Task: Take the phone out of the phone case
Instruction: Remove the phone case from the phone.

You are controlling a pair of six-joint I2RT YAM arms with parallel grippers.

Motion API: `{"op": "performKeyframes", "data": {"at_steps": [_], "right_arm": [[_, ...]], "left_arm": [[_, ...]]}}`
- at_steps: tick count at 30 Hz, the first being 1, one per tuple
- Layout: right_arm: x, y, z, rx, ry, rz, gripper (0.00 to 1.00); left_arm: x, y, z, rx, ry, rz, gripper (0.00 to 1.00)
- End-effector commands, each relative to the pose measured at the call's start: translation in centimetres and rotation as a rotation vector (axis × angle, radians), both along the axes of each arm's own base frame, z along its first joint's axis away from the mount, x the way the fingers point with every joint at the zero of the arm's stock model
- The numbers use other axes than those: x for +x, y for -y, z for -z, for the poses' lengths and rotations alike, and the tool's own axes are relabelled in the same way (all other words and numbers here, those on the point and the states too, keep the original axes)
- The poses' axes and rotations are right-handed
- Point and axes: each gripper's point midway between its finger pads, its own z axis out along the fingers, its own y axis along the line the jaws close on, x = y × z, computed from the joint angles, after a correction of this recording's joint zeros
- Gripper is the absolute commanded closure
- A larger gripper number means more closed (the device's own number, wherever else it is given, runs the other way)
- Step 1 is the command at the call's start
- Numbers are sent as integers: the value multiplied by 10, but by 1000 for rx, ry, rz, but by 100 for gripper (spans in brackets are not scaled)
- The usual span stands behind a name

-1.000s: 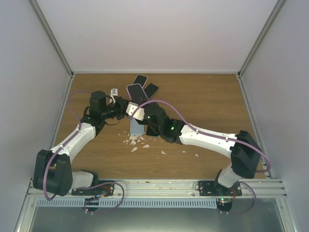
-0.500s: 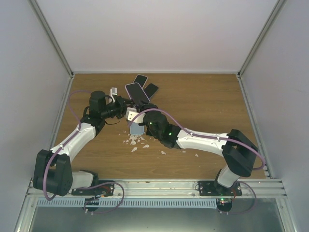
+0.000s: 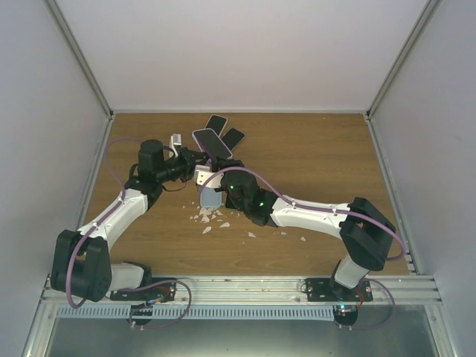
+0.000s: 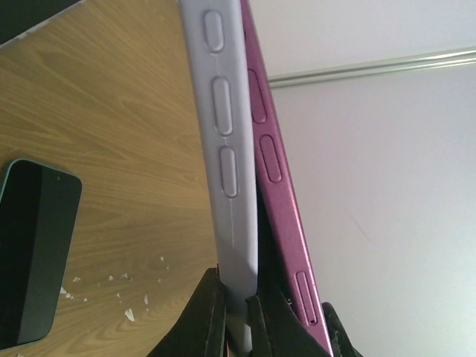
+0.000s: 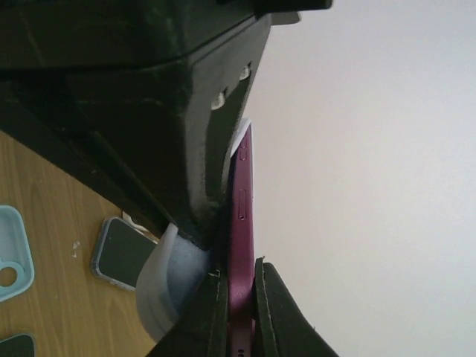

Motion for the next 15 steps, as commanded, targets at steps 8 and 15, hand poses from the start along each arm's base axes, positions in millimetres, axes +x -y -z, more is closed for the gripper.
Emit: {"op": "performKeyframes", "data": {"at_steps": [8, 15], "right_arm": [[31, 53, -57, 235, -73, 164, 99], [24, 56, -69, 313, -179, 111, 99]], "left_arm": [[-24, 18, -12, 26, 72, 146, 100], [-12, 10, -6, 70, 65, 97, 100]]}}
